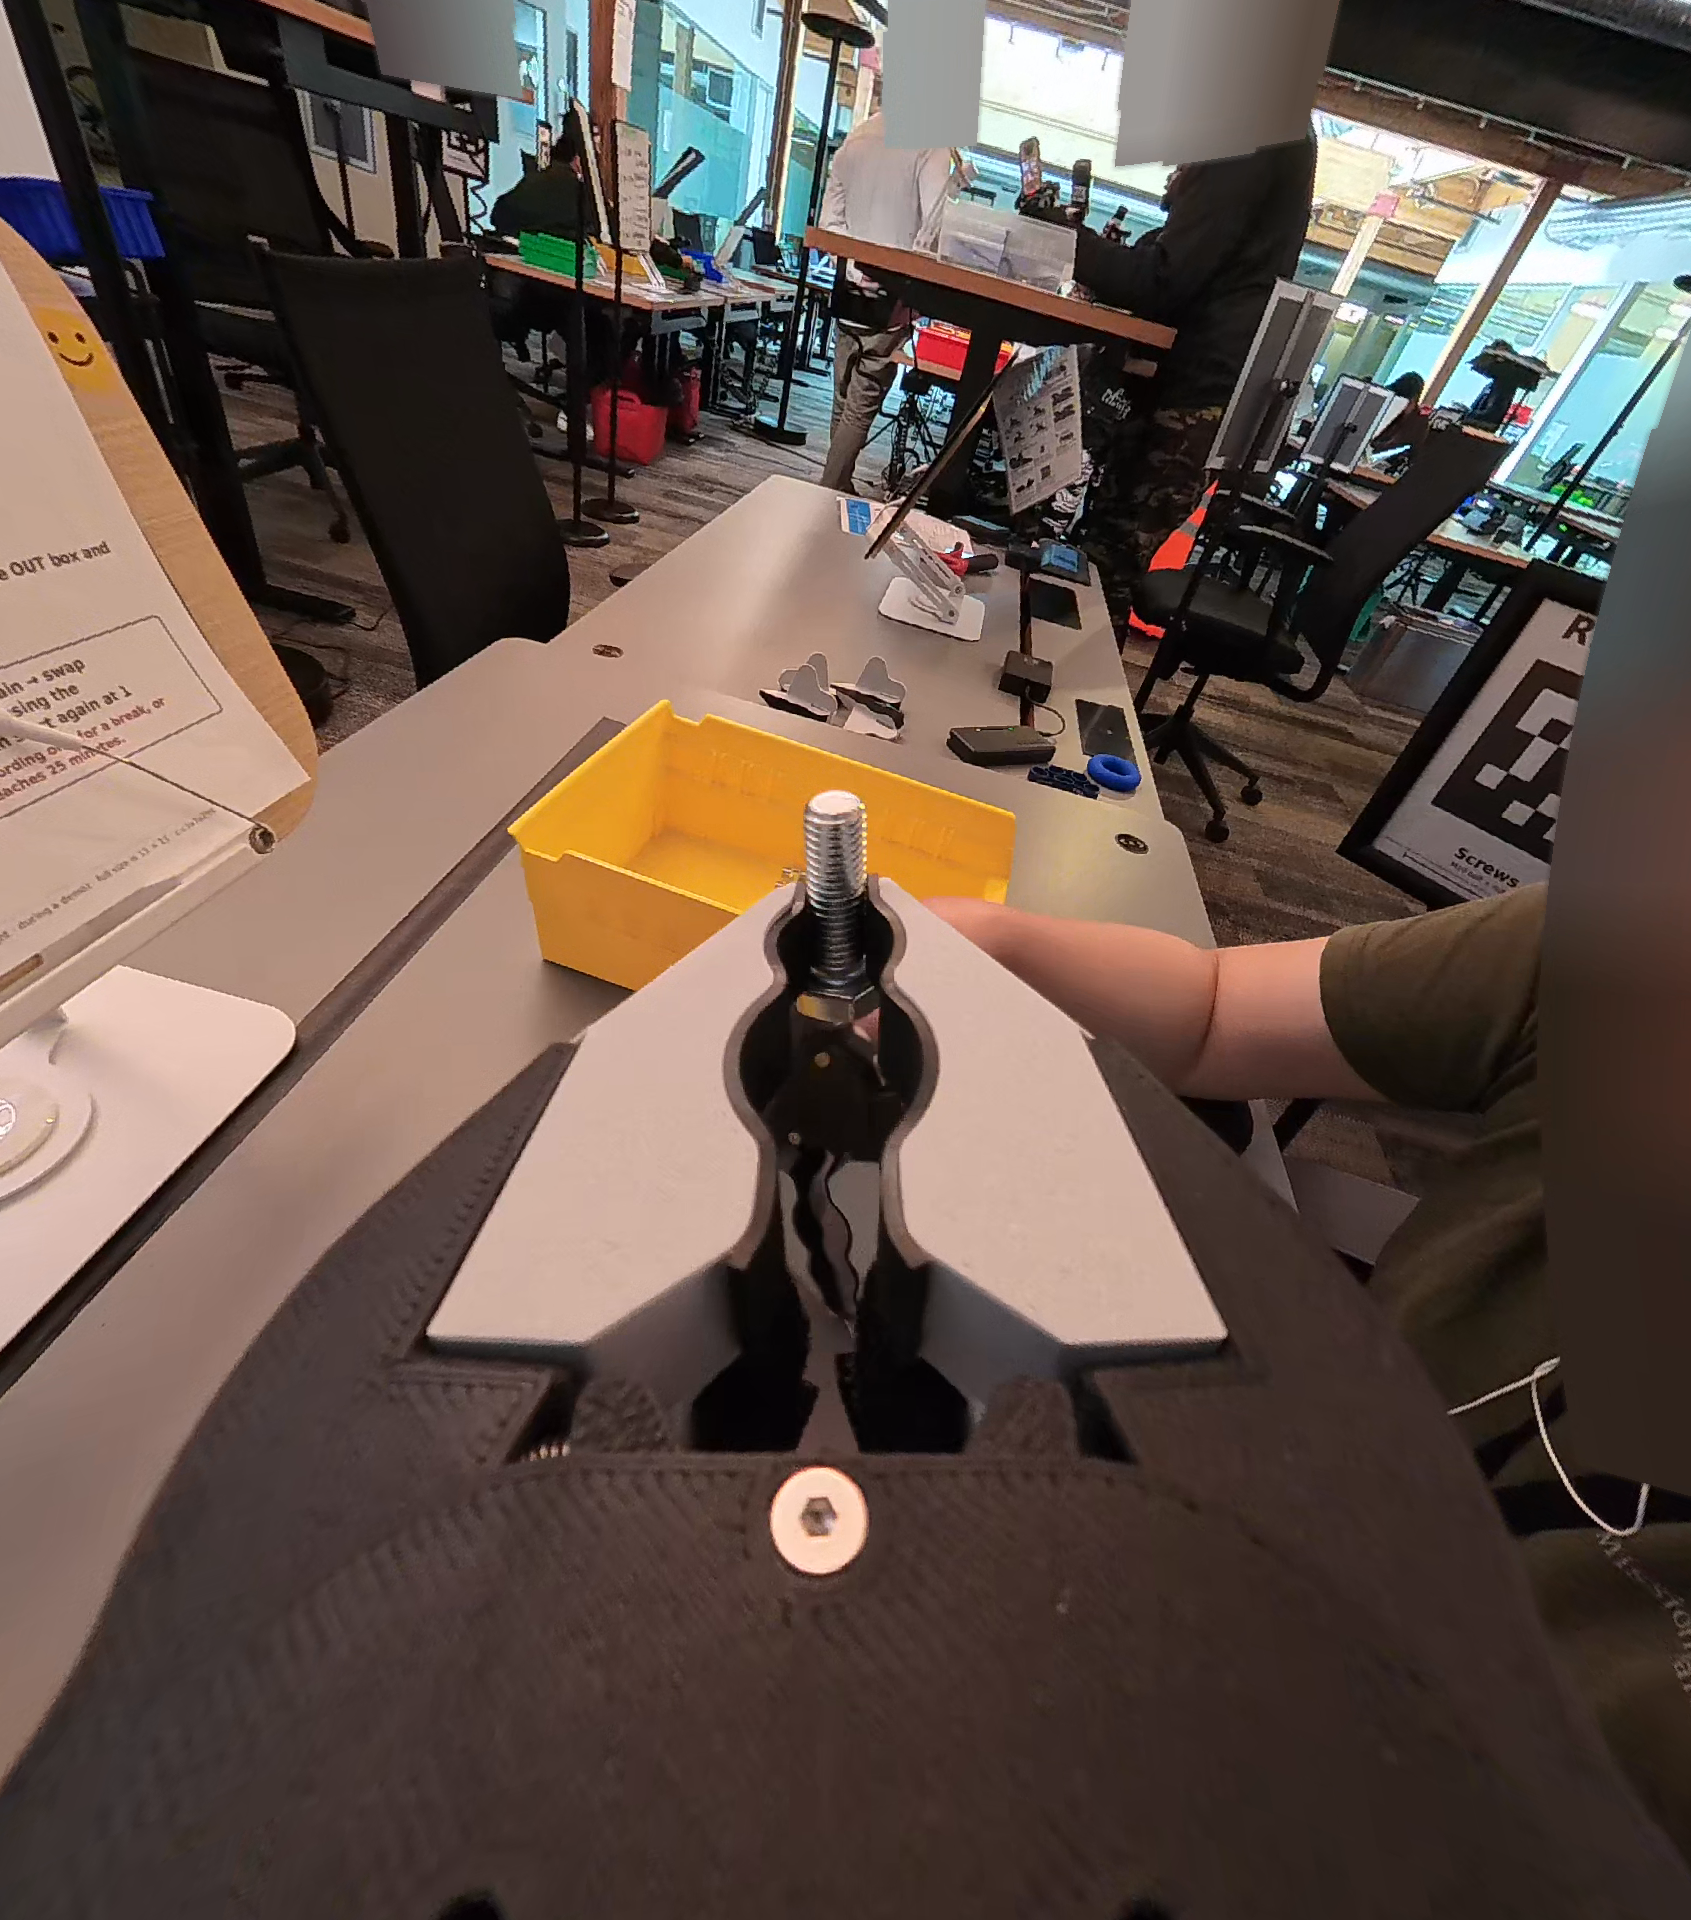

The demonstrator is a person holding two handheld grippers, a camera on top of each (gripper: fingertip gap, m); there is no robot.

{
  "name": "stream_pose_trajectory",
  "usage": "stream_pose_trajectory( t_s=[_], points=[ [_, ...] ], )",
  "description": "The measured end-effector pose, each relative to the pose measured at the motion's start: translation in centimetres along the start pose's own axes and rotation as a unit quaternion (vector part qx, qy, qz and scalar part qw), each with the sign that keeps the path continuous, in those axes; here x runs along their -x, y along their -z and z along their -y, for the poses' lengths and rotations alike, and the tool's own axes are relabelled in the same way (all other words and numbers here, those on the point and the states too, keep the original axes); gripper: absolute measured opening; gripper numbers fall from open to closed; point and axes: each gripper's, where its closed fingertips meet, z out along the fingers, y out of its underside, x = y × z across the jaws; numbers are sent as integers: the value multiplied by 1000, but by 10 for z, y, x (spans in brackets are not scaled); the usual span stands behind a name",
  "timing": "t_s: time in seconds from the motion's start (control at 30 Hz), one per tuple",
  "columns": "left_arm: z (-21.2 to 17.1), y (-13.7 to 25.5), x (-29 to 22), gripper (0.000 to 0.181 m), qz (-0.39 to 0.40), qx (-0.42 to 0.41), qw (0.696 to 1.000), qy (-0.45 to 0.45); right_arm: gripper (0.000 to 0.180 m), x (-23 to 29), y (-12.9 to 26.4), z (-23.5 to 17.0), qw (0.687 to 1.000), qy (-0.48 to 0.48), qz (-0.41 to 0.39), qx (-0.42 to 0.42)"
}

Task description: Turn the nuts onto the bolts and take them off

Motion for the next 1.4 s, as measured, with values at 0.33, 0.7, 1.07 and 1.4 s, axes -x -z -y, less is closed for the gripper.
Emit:
stream_pose_trajectory(
  t_s=[0.33,0.7,1.07,1.4],
  points=[
    [3,5,-2,7,3,-4,1000,-5,28,13,4,2,973,171,-144,56],
    [4,7,-4,7,4,-5,1000,-9,31,11,-4,-6,973,146,-155,89],
    [3,8,-3,7,11,-2,1000,-13,21,4,-5,-12,973,109,-173,110],
    [2,6,-3,7,12,1,1000,-14,15,3,-6,-11,964,134,-193,126]
  ],
)
